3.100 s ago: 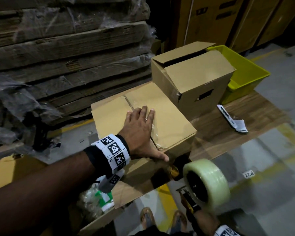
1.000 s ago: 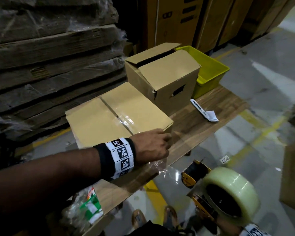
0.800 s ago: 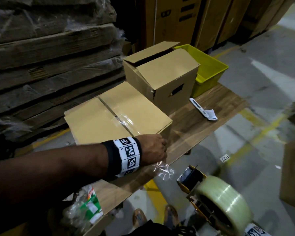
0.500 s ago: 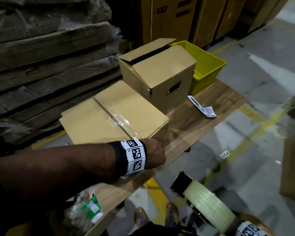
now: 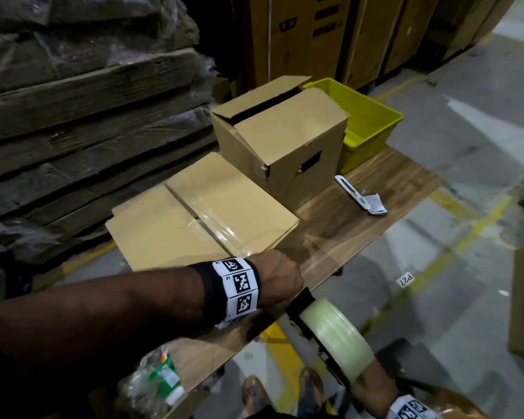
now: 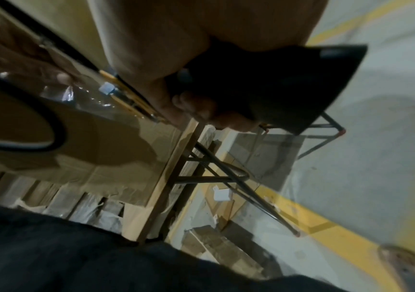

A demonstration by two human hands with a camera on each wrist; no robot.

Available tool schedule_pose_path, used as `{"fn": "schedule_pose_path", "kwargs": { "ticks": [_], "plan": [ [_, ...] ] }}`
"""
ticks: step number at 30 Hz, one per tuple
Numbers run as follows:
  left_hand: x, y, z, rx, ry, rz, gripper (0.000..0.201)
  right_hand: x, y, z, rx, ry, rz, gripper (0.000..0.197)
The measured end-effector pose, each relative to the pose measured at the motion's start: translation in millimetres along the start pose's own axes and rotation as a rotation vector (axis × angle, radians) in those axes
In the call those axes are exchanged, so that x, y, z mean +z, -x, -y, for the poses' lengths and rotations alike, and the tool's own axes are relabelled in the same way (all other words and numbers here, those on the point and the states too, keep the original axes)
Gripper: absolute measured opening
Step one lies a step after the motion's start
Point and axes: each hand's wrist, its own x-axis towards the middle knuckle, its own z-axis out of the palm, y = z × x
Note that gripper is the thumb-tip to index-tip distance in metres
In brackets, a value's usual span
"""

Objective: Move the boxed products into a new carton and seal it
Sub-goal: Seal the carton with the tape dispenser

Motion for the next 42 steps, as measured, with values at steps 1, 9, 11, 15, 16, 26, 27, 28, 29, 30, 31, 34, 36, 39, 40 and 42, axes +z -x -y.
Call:
{"fn": "schedule_pose_path", "kwargs": {
  "ticks": [1, 9, 11, 15, 16, 26, 27, 28, 29, 30, 31, 34, 36, 39, 40, 42],
  "plan": [
    [-1, -2, 0, 0.005, 0.032, 0.006, 0.023, 1, 4, 3, 0.031, -0.054, -0.032, 0.023],
    [-6, 7, 6, -0.002, -0.080, -0.091, 0.024, 22, -43, -5, 0.259, 0.280, -0.061, 0.038],
    [-9, 6, 4, 0.015, -0.078, -0.003, 0.014, 18, -40, 3, 0.271, 0.271, -0.059, 0.036],
    [-11, 4, 2, 0.010, -0.007, 0.004, 0.021, 16, -35, 3, 0.233, 0.263, -0.110, 0.027],
    [-8, 3, 3, -0.001, 0.022, -0.026, 0.017, 14, -35, 6, 0.203, 0.293, -0.112, 0.021],
    [7, 1, 24, -0.031, 0.495, -0.211, 0.023, -7, -87, -93, 0.414, 0.355, -0.411, 0.031],
    [7, -4, 20, -0.028, 0.481, -0.164, 0.022, -20, -73, -61, 0.326, 0.383, -0.396, 0.032],
    [8, -6, 17, -0.035, 0.447, -0.133, 0.022, -31, -73, -19, 0.243, 0.213, -0.467, 0.031],
    [9, -7, 16, -0.029, 0.414, -0.134, 0.022, -39, -76, -2, 0.194, 0.178, -0.420, 0.029],
    [12, -9, 17, -0.016, 0.413, -0.170, 0.024, -42, -75, 10, 0.154, 0.199, -0.358, 0.028],
    [16, -10, 18, -0.017, 0.425, -0.201, 0.026, -43, -73, 14, 0.138, 0.226, -0.347, 0.028],
    [21, -16, 16, -0.064, 0.401, -0.209, 0.024, -46, -87, 14, 0.158, 0.255, -0.387, 0.041],
    [19, -19, 15, -0.086, 0.412, -0.243, 0.021, -47, -87, 17, 0.150, 0.288, -0.358, 0.064],
    [19, -19, 19, -0.119, 0.453, -0.283, 0.019, -54, -82, 25, 0.127, 0.258, -0.344, 0.071],
    [20, -18, 20, -0.133, 0.446, -0.296, 0.018, -56, -76, 32, 0.150, 0.233, -0.359, 0.064],
    [16, -17, 20, -0.144, 0.383, -0.353, 0.016, -61, -70, 33, 0.118, 0.158, -0.443, 0.034]
  ]
}}
